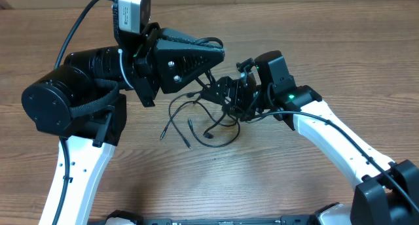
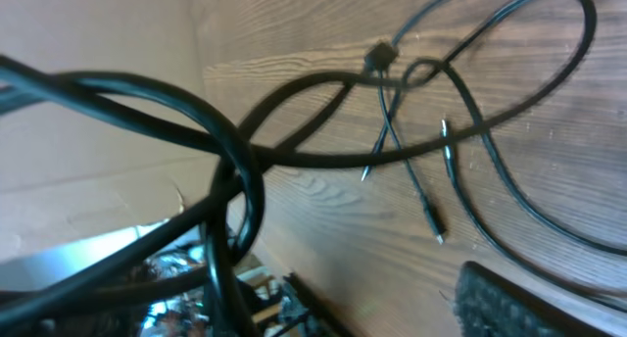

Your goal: Untangle cables

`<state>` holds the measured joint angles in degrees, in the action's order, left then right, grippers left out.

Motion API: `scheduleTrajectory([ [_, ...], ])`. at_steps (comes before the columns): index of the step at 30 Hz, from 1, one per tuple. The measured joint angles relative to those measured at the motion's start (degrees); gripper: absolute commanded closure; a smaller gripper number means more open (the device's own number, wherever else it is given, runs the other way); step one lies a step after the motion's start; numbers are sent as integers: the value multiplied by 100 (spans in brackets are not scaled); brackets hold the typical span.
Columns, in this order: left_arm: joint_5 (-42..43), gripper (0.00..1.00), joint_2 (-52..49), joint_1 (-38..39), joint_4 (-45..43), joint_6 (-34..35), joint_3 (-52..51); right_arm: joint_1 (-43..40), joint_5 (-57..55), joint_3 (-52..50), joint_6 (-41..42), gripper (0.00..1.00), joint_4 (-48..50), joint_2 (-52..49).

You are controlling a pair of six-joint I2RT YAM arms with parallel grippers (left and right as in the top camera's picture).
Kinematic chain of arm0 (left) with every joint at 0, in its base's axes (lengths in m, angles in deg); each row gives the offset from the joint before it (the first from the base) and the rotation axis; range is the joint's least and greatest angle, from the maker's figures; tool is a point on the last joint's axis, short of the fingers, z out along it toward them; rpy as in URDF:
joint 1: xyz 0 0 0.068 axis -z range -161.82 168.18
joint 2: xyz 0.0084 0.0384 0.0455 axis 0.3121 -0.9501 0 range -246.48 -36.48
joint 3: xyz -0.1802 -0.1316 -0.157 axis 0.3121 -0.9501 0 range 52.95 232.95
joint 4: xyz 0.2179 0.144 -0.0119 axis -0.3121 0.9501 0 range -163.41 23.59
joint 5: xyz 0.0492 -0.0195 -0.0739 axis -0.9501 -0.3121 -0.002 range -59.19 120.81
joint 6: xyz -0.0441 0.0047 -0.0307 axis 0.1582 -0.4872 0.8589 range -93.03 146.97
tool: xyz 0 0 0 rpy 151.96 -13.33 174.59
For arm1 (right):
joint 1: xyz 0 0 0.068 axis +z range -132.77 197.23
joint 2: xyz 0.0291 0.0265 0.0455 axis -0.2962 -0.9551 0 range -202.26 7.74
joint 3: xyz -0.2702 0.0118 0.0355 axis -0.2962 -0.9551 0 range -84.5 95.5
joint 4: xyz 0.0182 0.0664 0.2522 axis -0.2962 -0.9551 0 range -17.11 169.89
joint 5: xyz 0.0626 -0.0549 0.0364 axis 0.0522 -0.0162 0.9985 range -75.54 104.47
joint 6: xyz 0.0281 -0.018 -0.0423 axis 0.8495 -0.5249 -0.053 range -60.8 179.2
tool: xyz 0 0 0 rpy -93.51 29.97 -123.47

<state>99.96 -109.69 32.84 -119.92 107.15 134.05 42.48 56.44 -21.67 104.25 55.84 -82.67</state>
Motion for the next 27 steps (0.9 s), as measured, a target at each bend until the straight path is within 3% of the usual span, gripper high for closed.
scheduleTrajectory([
  [11, 234, 96, -11, -293, 42, -317, 0, -11, 1058, 0, -621, 15, -101, 26],
  [20, 595, 96, -162, -542, 59, -396, 0, -446, 1113, 0, -719, 13, -247, 273],
  [23, 632, 96, -170, -542, 59, -396, 0, -616, 1117, 0, -702, 0, -251, 273],
  [27, 627, 96, -170, -538, 57, -363, 0, -763, 1069, 0, -719, 0, -243, 273],
])
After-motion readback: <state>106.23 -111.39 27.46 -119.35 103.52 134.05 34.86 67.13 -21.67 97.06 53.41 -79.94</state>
